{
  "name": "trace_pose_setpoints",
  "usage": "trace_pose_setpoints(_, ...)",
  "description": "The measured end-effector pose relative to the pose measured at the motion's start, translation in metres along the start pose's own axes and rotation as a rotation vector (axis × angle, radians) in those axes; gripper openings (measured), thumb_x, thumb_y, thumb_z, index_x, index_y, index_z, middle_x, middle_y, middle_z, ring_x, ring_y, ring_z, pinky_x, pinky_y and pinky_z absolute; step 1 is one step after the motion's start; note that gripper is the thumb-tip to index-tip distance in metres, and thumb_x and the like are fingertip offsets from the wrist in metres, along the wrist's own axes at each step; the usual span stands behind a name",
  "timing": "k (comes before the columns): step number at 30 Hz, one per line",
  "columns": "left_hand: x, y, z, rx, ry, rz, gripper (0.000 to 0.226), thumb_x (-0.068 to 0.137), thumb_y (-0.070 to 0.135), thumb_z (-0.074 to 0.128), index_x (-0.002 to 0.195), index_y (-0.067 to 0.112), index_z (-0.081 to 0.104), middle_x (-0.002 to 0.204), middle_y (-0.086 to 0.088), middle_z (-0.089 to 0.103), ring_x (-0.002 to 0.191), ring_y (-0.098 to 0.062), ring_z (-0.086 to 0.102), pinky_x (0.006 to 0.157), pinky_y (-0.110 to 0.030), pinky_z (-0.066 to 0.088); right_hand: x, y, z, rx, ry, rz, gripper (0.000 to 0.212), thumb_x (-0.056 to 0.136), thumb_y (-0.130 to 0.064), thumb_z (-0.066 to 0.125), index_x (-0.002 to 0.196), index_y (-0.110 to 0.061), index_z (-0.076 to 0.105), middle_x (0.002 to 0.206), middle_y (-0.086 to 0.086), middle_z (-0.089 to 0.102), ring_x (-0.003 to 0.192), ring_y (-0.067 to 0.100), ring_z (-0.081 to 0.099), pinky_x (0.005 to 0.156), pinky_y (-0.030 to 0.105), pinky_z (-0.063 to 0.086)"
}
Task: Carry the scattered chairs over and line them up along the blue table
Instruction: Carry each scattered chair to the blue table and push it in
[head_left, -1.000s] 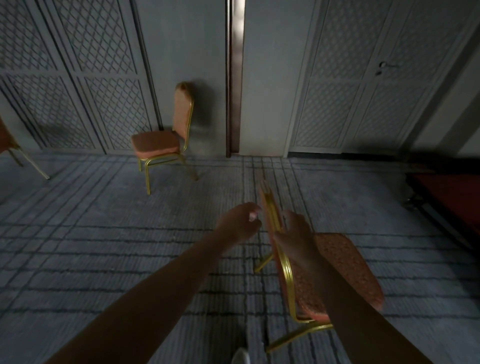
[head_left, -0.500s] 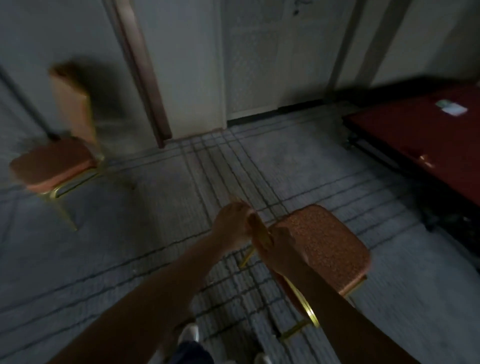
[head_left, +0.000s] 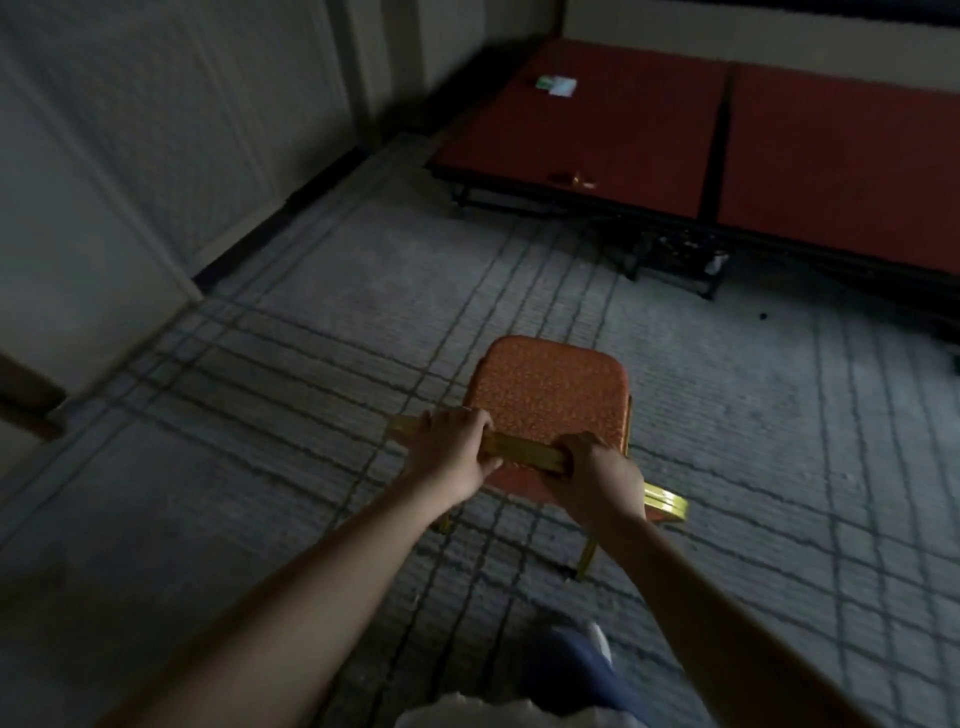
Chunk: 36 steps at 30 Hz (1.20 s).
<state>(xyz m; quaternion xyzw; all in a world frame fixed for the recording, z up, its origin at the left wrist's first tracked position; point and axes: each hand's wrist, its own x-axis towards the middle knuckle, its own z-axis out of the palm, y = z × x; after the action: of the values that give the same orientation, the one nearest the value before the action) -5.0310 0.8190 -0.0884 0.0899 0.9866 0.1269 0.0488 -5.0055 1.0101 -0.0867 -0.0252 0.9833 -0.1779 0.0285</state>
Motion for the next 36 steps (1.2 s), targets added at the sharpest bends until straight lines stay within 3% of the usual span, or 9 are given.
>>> trace_pose_setpoints(6, 0.015, -0.011, -0.004, -0.033, -0.017, 0.081, 0.035, 0.082, 0.044, 0.068, 0.109, 0.027, 0.054, 0.111, 0.005, 0.062, 0.105, -0.021, 0.058, 0.093, -0.037, 0.042, 0.011, -0.007, 0.0, -0.071, -0.002, -0.005, 0.027, 0.082, -0.055, 0.057, 0.096, -0.032, 0.062, 0.095, -0.011, 0.061, 0.088, 0.014, 0.061, 0.062, 0.027, 0.036)
trace_pose_setpoints(10, 0.022, -0.021, -0.004, -0.027, 0.011, 0.124, 0.037, 0.083, 0.045, 0.067, 0.111, 0.027, 0.053, 0.113, 0.006, 0.061, 0.105, -0.02, 0.056, 0.091, -0.036, 0.041, 0.023, -0.011, -0.001, -0.078, 0.0, 0.018, 0.026, 0.083, -0.055, 0.057, 0.092, -0.032, 0.063, 0.09, -0.012, 0.061, 0.083, 0.011, 0.06, 0.063, 0.028, 0.044)
trace_pose_setpoints(12, 0.029, -0.023, -0.006, -0.036, 0.035, 0.15, 0.036, 0.084, 0.046, 0.065, 0.111, 0.026, 0.053, 0.112, 0.005, 0.061, 0.104, -0.02, 0.056, 0.09, -0.036, 0.04, 0.032, -0.011, -0.005, -0.087, 0.005, 0.032, 0.028, 0.082, -0.057, 0.056, 0.092, -0.032, 0.064, 0.088, -0.013, 0.061, 0.08, 0.01, 0.061, 0.063, 0.028, 0.049)
trace_pose_setpoints(17, 0.068, -0.019, -0.024, -0.018, 0.142, 0.221, 0.037, 0.086, 0.052, 0.06, 0.108, 0.024, 0.053, 0.105, 0.002, 0.06, 0.098, -0.022, 0.056, 0.085, -0.038, 0.042, 0.072, -0.008, -0.033, -0.057, 0.045, 0.079, 0.031, 0.081, -0.062, 0.058, 0.088, -0.033, 0.066, 0.08, -0.012, 0.064, 0.071, 0.011, 0.061, 0.052, 0.024, 0.037)
trace_pose_setpoints(22, 0.132, -0.009, -0.045, 0.011, 0.234, 0.251, 0.039, 0.087, 0.053, 0.055, 0.11, 0.022, 0.05, 0.105, 0.001, 0.058, 0.097, -0.022, 0.056, 0.083, -0.039, 0.042, 0.133, 0.003, -0.067, -0.035, 0.106, 0.081, 0.033, 0.078, -0.064, 0.062, 0.083, -0.032, 0.066, 0.072, -0.011, 0.062, 0.067, 0.014, 0.059, 0.051, 0.025, 0.037)
trace_pose_setpoints(27, 0.205, 0.0, -0.068, -0.066, 0.31, 0.374, 0.039, 0.086, 0.049, 0.061, 0.108, 0.017, 0.055, 0.099, 0.0, 0.059, 0.09, -0.022, 0.058, 0.074, -0.039, 0.047, 0.195, 0.022, -0.098, -0.033, 0.225, 0.017, 0.03, 0.076, -0.056, 0.065, 0.083, -0.027, 0.064, 0.081, -0.008, 0.063, 0.074, 0.017, 0.06, 0.062, 0.031, 0.049)
trace_pose_setpoints(33, 0.288, 0.015, -0.089, -0.189, 0.399, 0.379, 0.042, 0.085, 0.055, 0.056, 0.107, 0.019, 0.06, 0.094, 0.006, 0.059, 0.084, -0.011, 0.056, 0.069, -0.031, 0.047, 0.273, 0.042, -0.135, -0.01, 0.241, -0.051, 0.021, 0.078, -0.046, 0.066, 0.077, -0.029, 0.054, 0.077, -0.011, 0.052, 0.069, 0.012, 0.051, 0.057, 0.026, 0.04)
trace_pose_setpoints(36, 0.328, 0.026, -0.095, -0.175, 0.459, 0.329, 0.041, 0.084, 0.057, 0.057, 0.101, 0.02, 0.062, 0.091, 0.006, 0.06, 0.082, -0.01, 0.056, 0.067, -0.026, 0.044, 0.312, 0.053, -0.145, -0.022, 0.299, -0.077, 0.017, 0.077, -0.04, 0.066, 0.079, -0.024, 0.059, 0.079, -0.008, 0.055, 0.072, 0.014, 0.052, 0.057, 0.026, 0.038)
